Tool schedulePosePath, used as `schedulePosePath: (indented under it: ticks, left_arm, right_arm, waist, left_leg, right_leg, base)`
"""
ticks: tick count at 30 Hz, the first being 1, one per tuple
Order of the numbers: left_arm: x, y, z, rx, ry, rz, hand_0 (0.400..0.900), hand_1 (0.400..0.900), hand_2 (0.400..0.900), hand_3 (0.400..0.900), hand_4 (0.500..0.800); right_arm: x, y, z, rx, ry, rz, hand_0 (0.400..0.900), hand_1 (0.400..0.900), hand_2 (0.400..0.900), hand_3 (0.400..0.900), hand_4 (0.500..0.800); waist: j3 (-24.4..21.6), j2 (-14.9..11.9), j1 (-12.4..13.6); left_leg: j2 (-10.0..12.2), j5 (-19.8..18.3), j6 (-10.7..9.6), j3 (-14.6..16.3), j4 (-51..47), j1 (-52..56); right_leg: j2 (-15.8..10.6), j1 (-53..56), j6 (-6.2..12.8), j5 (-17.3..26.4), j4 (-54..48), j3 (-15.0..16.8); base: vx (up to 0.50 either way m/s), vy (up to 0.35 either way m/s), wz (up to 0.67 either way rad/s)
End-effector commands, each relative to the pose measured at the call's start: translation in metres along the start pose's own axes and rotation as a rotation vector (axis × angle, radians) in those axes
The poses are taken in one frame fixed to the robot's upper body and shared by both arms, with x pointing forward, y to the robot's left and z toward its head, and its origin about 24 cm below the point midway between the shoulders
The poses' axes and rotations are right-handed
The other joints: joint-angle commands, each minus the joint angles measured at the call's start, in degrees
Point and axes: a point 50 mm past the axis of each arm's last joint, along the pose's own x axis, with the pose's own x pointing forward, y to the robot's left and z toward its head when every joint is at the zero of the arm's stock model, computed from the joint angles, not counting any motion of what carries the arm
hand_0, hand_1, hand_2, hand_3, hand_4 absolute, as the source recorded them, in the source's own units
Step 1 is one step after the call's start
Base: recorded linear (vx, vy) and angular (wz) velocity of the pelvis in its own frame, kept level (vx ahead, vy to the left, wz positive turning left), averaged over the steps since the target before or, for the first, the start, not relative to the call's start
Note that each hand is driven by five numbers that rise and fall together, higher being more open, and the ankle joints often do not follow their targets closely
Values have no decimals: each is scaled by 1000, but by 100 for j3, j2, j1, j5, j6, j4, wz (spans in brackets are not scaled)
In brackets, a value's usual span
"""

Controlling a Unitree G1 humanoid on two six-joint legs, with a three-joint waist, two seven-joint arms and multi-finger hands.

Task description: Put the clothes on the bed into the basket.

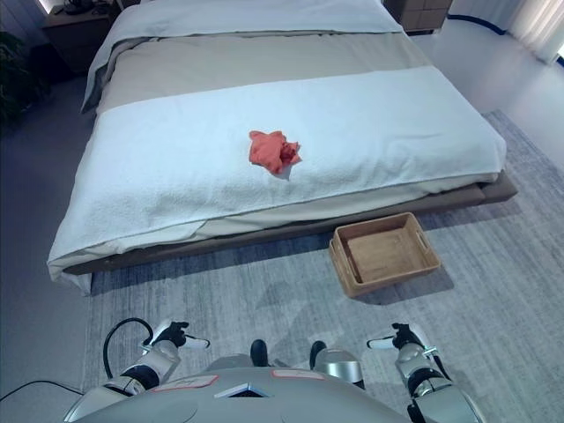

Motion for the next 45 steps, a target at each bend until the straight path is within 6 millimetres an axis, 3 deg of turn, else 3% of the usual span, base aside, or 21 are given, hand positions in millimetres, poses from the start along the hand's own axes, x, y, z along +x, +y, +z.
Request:
schedulePosePath:
  ticks: [1, 9, 15, 20, 22, 23, 25, 28, 30, 31, 34, 35, 37, 40, 41, 42, 44, 45]
  left_arm:
    - [6, 28, 7, -6, 4, 85, 900, 900, 900, 900, 800]
    - [6, 26, 2, -12, 22, 86, 900, 900, 900, 900, 800]
    - [6, 32, 2, -16, 21, 111, 900, 900, 900, 900, 800]
    - [7, 40, 12, -23, -10, 143, 900, 900, 900, 900, 800]
    - [7, 42, 16, -22, -20, 147, 900, 900, 900, 900, 800]
    - [7, 44, 19, -24, -31, 155, 900, 900, 900, 900, 800]
    - [6, 48, 25, -28, -46, 161, 900, 900, 900, 900, 800]
    - [7, 48, 24, -28, -36, 155, 900, 900, 900, 900, 800]
    - [7, 48, 25, -31, -40, 154, 900, 900, 900, 900, 800]
    - [6, 50, 33, -25, -63, 160, 900, 900, 900, 900, 800]
    - [6, 51, 35, -26, -73, 162, 900, 900, 900, 900, 800]
    - [6, 53, 40, -25, -88, 164, 900, 900, 900, 900, 800]
    - [5, 54, 43, -14, -106, 162, 900, 900, 900, 900, 800]
    - [4, 49, 40, -6, -105, 149, 900, 900, 900, 900, 800]
    - [4, 48, 40, -6, -109, 146, 900, 900, 900, 900, 800]
    - [3, 46, 43, -6, -124, 144, 900, 900, 900, 900, 800]
    - [2, 47, 52, 3, -159, 148, 900, 900, 900, 900, 800]
    - [0, 49, 59, 3, -182, 156, 900, 900, 900, 900, 800]
  right_arm:
    - [3, -18, 11, -85, -16, -63, 900, 900, 900, 900, 800]
    - [3, -18, 10, -88, -11, -62, 900, 900, 900, 900, 800]
    - [4, -23, 11, -74, -11, -76, 900, 900, 900, 900, 800]
    - [5, -28, 17, -59, -23, -93, 900, 900, 900, 900, 800]
    - [5, -29, 18, -53, -23, -98, 900, 900, 900, 900, 800]
    - [5, -29, 18, -43, -23, -102, 900, 900, 900, 900, 800]
    - [5, -31, 17, -21, -23, -111, 900, 900, 900, 900, 800]
    - [5, -32, 16, 4, -19, -118, 900, 900, 900, 900, 800]
    - [5, -35, 16, 17, -20, -128, 900, 900, 900, 900, 800]
    - [5, -39, 14, 38, -11, -139, 900, 900, 900, 900, 800]
    - [5, -40, 14, 44, -8, -140, 900, 900, 900, 900, 800]
    - [5, -41, 11, 52, 3, -143, 900, 900, 900, 900, 800]
    - [5, -43, 9, 53, 4, -147, 900, 900, 900, 900, 800]
    - [5, -47, 5, 66, 1, -159, 900, 900, 900, 900, 800]
    - [5, -49, 6, 71, -5, -163, 900, 900, 900, 900, 800]
    - [5, -53, 7, 68, -14, -171, 900, 900, 900, 900, 800]
    - [5, -59, 10, 72, -25, -188, 900, 900, 900, 900, 800]
    - [5, -63, 11, 87, -29, -200, 900, 900, 900, 900, 800]
  waist:
    - [23, -52, 31]
    - [34, -57, 28]
    - [86, -35, 65]
    - [224, 63, 79]
    - [329, 75, 33]
    - [425, 54, -17]
    - [599, 76, -117]
    - [738, 151, -243]
    - [700, 146, -367]
    - [661, 116, -450]
    - [644, 103, -481]
    - [601, 58, -524]
    - [563, 60, -565]
    - [319, 169, -678]
    - [241, 249, -714]
    - [234, 329, -733]
    - [285, 293, -745]
    - [397, 230, -706]
  left_leg:
    - [-39, -253, -198, 381, 26, 141]
    - [-51, -284, -177, 386, 26, 149]
    - [-128, -330, -28, 388, 26, 129]
    - [-287, -367, 208, 425, 40, 108]
    - [-377, -408, 318, 395, 101, 126]
    - [-443, -432, 388, 345, 181, 137]
    - [-523, -522, 522, 317, 281, 205]
    - [-539, -620, 568, 227, 325, 320]
    - [-569, -661, 495, 120, 194, 509]
    - [-615, -785, 386, 44, 66, 794]
    - [-634, -873, 330, 22, 26, 954]
    - [-698, -1070, 252, -63, 26, 1247]
    - [-694, -1159, 226, -194, 118, 1511]
    - [-559, -1165, 99, -353, 658, 1575]
    - [-483, -926, -35, -334, 1207, 1462]
    - [-423, -456, -252, -274, 1961, 1243]
    - [-272, 435, -636, -157, 3851, 299]
    - [-182, 718, -731, -128, 4771, -216]
  right_leg:
    - [-128, 55, 320, -195, -3, 524]
    - [-130, 50, 326, -199, -3, 547]
    - [-171, -115, 354, -249, 223, 686]
    - [-235, -746, 445, -478, 1443, 870]
    - [-317, -1130, 519, -173, 2301, 983]
    - [-365, -1389, 524, 180, 2873, 1074]
    - [-399, -1906, 457, 525, 3955, 1204]
    - [-206, -2502, 367, 306, 4547, 1256]
    - [46, -2613, 389, 234, 3764, 1266]
    - [85, -2496, 503, 336, 2180, 1127]
    - [136, -2449, 595, 548, 1390, 1085]
    - [197, -2449, 701, 798, 399, 978]
    - [286, -2387, 680, 856, 370, 948]
    - [540, -2218, 443, 789, 723, 1186]
    - [654, -2141, 337, 675, 851, 1123]
    - [738, -1959, 222, 557, 904, 1073]
    - [763, -1583, -23, 369, 875, 1059]
    - [786, -1352, -170, 254, 829, 1104]
  base:
    - [0, 0, 0]
    - [0, 0, 0]
    - [16, 51, -9]
    - [18, 151, -13]
    - [11, 199, 4]
    - [25, 232, 15]
    - [33, 243, 15]
    - [130, 157, 19]
    - [356, 29, 49]
    - [363, -14, 44]
    - [342, -25, 19]
    - [484, -38, 21]
    - [596, -75, 35]
    - [568, -122, 43]
    - [628, -135, 29]
    - [547, -142, 20]
    - [398, -188, 26]
    - [326, -230, 28]
